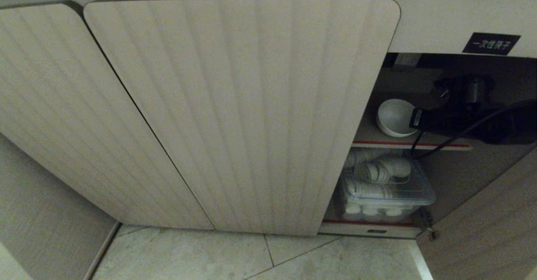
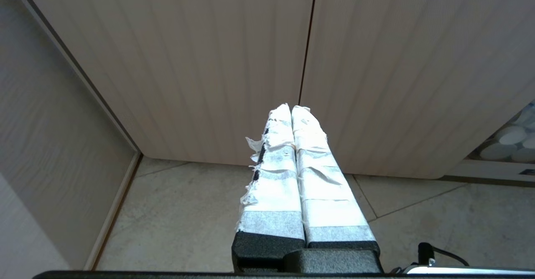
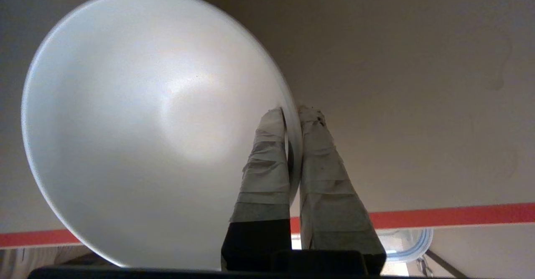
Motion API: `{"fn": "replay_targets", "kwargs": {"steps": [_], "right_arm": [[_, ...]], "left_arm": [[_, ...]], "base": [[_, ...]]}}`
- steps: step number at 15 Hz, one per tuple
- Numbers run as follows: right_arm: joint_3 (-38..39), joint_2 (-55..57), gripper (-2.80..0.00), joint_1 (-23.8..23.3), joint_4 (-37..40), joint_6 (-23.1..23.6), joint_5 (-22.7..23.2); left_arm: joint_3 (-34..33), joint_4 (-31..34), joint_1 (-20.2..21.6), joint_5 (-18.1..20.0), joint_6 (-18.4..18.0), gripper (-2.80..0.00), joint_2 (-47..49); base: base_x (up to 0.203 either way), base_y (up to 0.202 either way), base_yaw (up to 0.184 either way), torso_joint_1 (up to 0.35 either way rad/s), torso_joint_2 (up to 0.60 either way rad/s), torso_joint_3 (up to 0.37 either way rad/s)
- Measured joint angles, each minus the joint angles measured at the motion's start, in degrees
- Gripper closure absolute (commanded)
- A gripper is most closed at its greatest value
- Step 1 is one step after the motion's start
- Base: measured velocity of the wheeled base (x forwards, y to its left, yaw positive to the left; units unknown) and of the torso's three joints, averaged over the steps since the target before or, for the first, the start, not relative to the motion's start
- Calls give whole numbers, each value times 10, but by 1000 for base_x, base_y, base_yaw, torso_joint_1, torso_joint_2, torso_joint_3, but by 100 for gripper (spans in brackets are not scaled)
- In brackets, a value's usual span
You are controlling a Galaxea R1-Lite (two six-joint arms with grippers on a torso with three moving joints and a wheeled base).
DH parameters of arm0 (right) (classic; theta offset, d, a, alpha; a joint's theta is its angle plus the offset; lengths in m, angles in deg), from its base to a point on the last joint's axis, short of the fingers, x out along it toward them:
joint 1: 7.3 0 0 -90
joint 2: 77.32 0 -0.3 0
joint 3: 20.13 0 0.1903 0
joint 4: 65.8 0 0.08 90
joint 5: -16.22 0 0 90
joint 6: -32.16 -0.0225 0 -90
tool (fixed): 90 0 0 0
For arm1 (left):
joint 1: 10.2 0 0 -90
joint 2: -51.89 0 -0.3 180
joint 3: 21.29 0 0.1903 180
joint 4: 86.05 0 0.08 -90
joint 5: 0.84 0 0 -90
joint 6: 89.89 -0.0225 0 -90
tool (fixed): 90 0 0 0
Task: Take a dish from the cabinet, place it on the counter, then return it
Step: Take the bowl from the cabinet
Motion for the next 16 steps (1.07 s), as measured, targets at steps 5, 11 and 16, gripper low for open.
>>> {"fn": "replay_targets", "kwargs": {"steps": [5,11,16], "right_arm": [[18,-11,0,0,-1,0,0],[65,-36,0,1,-11,-17,1],[99,-52,0,3,-39,-45,0]], "left_arm": [[0,0,0,0,0,0,0],[0,0,0,0,0,0,0],[0,0,0,0,0,0,0]], "base": [[0,0,0,0,0,0],[0,0,0,0,0,0],[0,0,0,0,0,0]]}}
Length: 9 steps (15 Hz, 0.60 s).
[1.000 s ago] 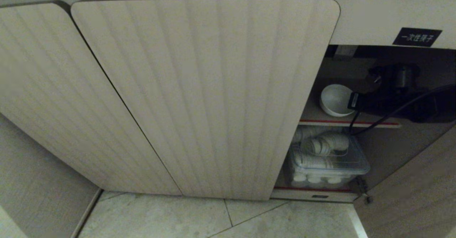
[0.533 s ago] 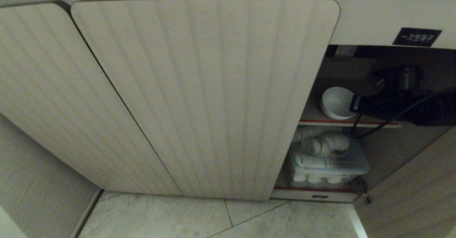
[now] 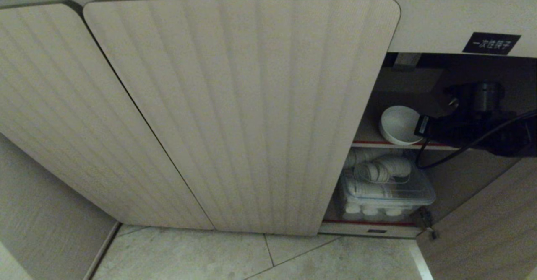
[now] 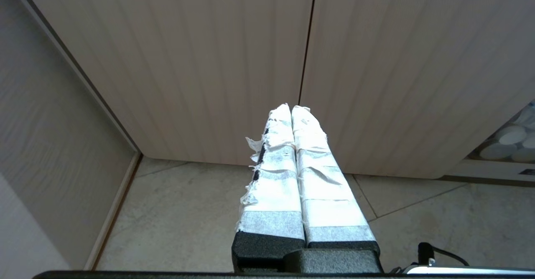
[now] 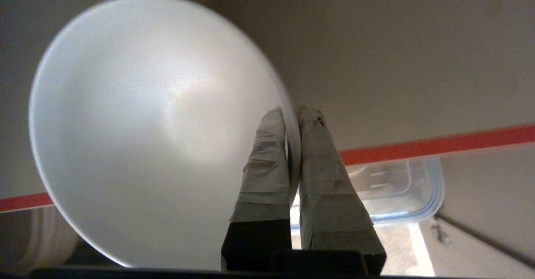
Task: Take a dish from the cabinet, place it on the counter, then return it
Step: Take the bowl from the cabinet
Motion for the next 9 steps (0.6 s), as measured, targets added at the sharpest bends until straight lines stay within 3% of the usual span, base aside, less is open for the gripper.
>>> {"fn": "replay_targets", "kwargs": {"steps": [4,9], "right_arm": [[4,-8,0,3,-2,-39,0],[6,-13,0,4,-15,-43,-1]], "left_arm": [[0,0,0,0,0,0,0],[0,0,0,0,0,0,0]], "base": [[0,0,0,0,0,0],[0,0,0,0,0,0]]}}
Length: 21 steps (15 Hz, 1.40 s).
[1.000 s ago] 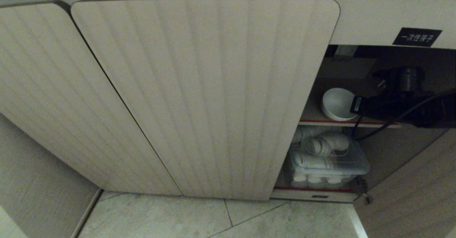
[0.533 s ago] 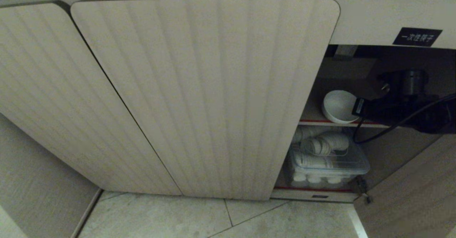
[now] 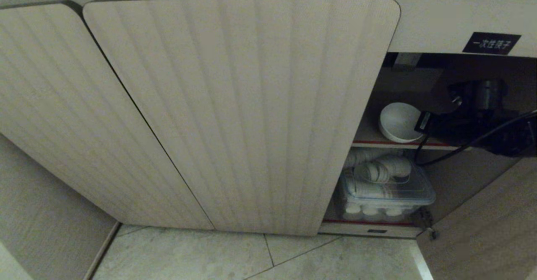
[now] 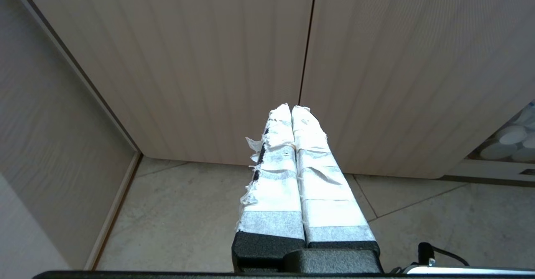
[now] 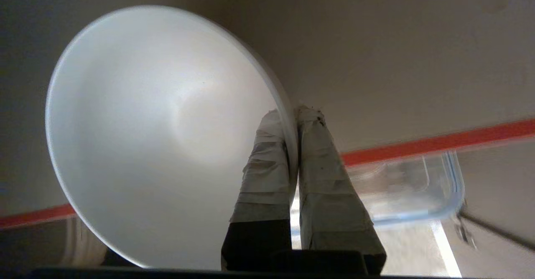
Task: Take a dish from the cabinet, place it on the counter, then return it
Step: Take the bowl from the cabinet
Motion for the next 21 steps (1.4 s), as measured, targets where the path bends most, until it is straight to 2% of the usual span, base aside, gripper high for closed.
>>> {"fn": "replay_targets", "kwargs": {"steps": [10,21], "right_arm": [[2,-6,0,0,-10,-8,1],[64,-50,0,0,-7,-9,3]], "left_arm": [[0,0,0,0,0,0,0],[0,0,0,0,0,0,0]], "base": [[0,0,0,0,0,0],[0,0,0,0,0,0]]}}
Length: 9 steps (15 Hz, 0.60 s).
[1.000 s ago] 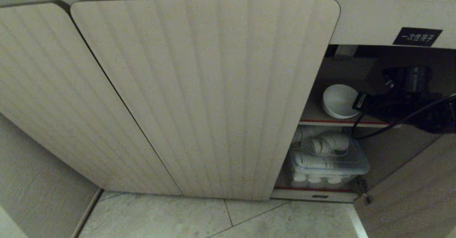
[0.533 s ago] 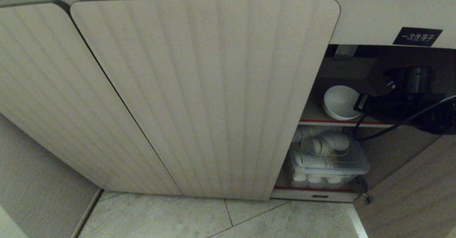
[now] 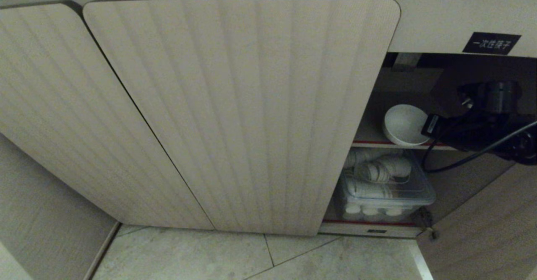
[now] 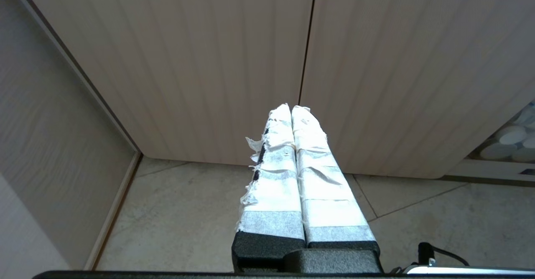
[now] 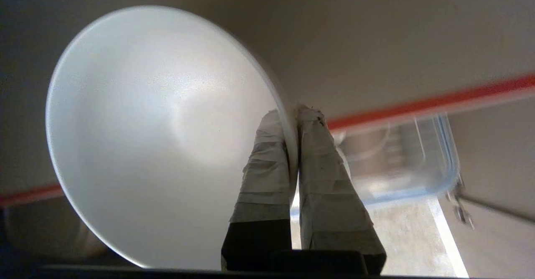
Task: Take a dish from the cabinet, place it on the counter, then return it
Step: Take the bowl from the cabinet, then place it on the table
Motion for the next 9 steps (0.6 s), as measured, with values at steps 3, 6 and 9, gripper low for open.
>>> {"fn": "replay_targets", "kwargs": {"steps": [3,6,9], "right_arm": [[26,-17,0,0,-2,3,0],[62,-37,0,0,-5,5,0],[97,-60,0,0,-7,10,-1]], "left_arm": [[0,0,0,0,0,0,0],[0,0,0,0,0,0,0],[0,0,0,0,0,0,0]], "base": [[0,0,0,0,0,0],[0,0,0,0,0,0],[0,0,0,0,0,0]]}}
